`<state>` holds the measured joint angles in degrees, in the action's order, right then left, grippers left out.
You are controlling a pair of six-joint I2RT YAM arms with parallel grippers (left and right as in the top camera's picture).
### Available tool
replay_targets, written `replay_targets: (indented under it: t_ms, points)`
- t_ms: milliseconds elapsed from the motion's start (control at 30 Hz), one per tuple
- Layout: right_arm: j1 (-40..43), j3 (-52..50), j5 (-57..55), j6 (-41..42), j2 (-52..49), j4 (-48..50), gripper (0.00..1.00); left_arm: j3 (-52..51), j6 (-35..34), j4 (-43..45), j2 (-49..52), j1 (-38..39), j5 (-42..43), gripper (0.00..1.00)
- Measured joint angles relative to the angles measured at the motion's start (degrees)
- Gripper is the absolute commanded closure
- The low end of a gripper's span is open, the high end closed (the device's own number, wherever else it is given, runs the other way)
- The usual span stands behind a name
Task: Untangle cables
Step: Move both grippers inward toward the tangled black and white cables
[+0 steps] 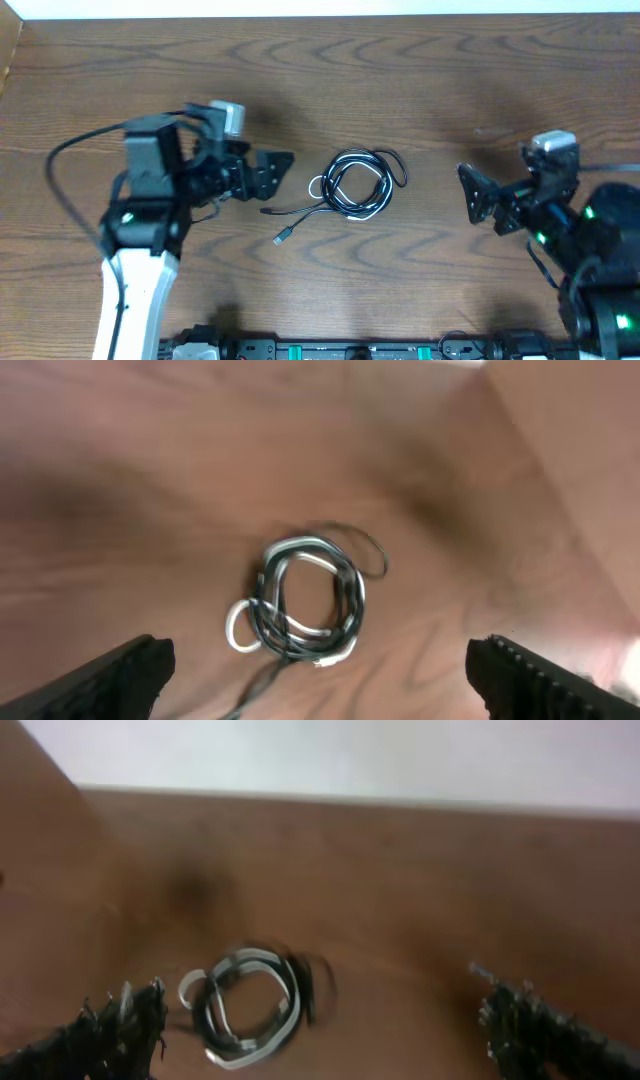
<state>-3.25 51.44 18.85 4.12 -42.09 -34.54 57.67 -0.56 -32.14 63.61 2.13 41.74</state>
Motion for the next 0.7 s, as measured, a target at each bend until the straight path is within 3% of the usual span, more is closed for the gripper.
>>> replay_targets:
  t_ms: [267, 400, 700]
  points:
    - [0.0, 0.0, -1.5, 2.7, -10.0, -1.3, 0.01, 0.0, 0.4, 0.9, 1.4, 19.4, -3.7, 0.00]
    - [0.0, 0.0, -1.1, 3.1, -10.4, -1.7, 0.01, 0.0, 0.6, 1.4, 1.4, 22.0, -4.5, 0.12]
    - [0.0, 0.0, -4.0, 3.3, -12.7, -1.8, 0.01, 0.0, 2.6, 0.9, 9.4, 23.2, -18.2, 0.12]
